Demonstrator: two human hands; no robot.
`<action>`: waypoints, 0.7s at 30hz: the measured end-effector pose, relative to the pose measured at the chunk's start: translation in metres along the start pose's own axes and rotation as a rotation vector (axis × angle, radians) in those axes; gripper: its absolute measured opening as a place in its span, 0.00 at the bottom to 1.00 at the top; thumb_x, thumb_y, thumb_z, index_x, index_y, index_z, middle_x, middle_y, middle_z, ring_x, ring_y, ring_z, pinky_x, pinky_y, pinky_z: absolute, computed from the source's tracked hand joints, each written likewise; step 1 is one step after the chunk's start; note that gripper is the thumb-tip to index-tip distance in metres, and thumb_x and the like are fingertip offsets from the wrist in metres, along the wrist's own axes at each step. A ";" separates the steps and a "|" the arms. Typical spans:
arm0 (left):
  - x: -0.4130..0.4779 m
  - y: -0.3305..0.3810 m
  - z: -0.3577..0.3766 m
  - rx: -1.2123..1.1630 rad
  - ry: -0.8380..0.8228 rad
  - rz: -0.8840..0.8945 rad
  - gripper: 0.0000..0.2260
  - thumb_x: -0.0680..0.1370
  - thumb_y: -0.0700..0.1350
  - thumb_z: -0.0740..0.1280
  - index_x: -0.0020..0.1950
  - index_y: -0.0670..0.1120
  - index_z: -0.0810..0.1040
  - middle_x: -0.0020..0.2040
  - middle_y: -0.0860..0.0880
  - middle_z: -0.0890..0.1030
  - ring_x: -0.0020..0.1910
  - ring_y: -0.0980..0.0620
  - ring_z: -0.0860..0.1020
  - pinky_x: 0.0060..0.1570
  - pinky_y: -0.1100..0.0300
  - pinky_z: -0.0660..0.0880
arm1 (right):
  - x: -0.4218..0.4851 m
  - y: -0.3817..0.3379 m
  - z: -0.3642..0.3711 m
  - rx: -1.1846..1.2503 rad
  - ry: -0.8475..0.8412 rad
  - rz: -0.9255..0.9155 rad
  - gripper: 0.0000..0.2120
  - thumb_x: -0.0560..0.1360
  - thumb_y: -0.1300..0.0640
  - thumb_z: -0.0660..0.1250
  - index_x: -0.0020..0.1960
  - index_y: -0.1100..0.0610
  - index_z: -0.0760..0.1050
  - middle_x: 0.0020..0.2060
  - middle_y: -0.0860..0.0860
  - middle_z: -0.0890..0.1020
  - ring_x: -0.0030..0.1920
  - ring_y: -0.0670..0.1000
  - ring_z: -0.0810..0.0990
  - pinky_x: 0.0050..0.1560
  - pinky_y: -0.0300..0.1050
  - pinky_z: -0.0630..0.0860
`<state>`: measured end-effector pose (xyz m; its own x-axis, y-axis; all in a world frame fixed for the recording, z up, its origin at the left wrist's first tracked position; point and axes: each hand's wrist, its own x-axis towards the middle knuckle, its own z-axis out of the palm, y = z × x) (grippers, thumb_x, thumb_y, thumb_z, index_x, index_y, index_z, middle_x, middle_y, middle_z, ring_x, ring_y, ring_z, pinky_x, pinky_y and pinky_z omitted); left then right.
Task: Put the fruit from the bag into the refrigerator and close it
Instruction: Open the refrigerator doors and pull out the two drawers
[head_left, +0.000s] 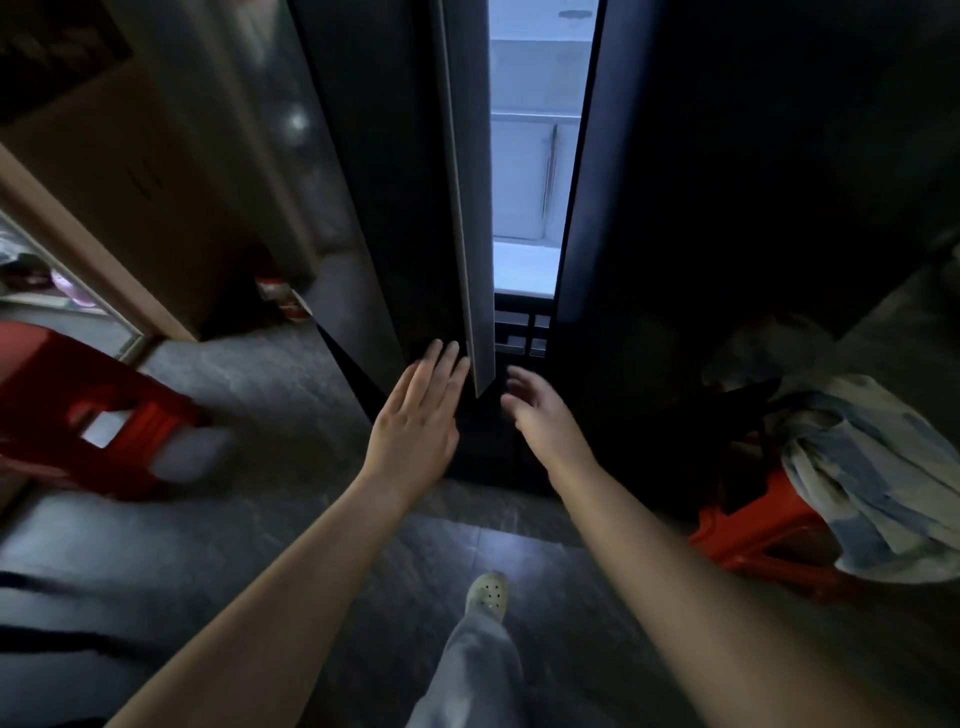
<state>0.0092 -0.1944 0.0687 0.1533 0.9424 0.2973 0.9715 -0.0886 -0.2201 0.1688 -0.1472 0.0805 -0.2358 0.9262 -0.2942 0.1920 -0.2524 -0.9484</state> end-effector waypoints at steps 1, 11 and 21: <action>0.000 0.001 -0.001 0.018 -0.002 -0.005 0.33 0.73 0.43 0.66 0.75 0.41 0.58 0.76 0.42 0.57 0.76 0.46 0.51 0.74 0.52 0.47 | 0.002 -0.007 0.001 -0.035 -0.004 -0.070 0.22 0.78 0.58 0.62 0.71 0.50 0.64 0.62 0.43 0.71 0.63 0.41 0.68 0.63 0.40 0.65; -0.015 -0.004 -0.005 0.031 -0.063 -0.044 0.33 0.74 0.45 0.64 0.76 0.41 0.56 0.77 0.43 0.54 0.76 0.46 0.48 0.74 0.51 0.47 | 0.028 -0.022 0.017 -0.136 -0.076 -0.217 0.32 0.77 0.59 0.64 0.76 0.49 0.54 0.73 0.49 0.63 0.73 0.47 0.59 0.72 0.51 0.60; -0.037 -0.025 -0.006 0.046 -0.051 0.009 0.35 0.72 0.45 0.66 0.76 0.42 0.56 0.77 0.44 0.54 0.76 0.46 0.48 0.74 0.51 0.48 | 0.018 -0.011 0.031 -0.246 -0.113 -0.289 0.32 0.76 0.59 0.65 0.75 0.44 0.57 0.71 0.46 0.66 0.71 0.42 0.62 0.72 0.50 0.61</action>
<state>-0.0201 -0.2287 0.0687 0.1519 0.9569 0.2477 0.9604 -0.0837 -0.2656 0.1333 -0.1363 0.0822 -0.4140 0.9092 -0.0438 0.3218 0.1011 -0.9414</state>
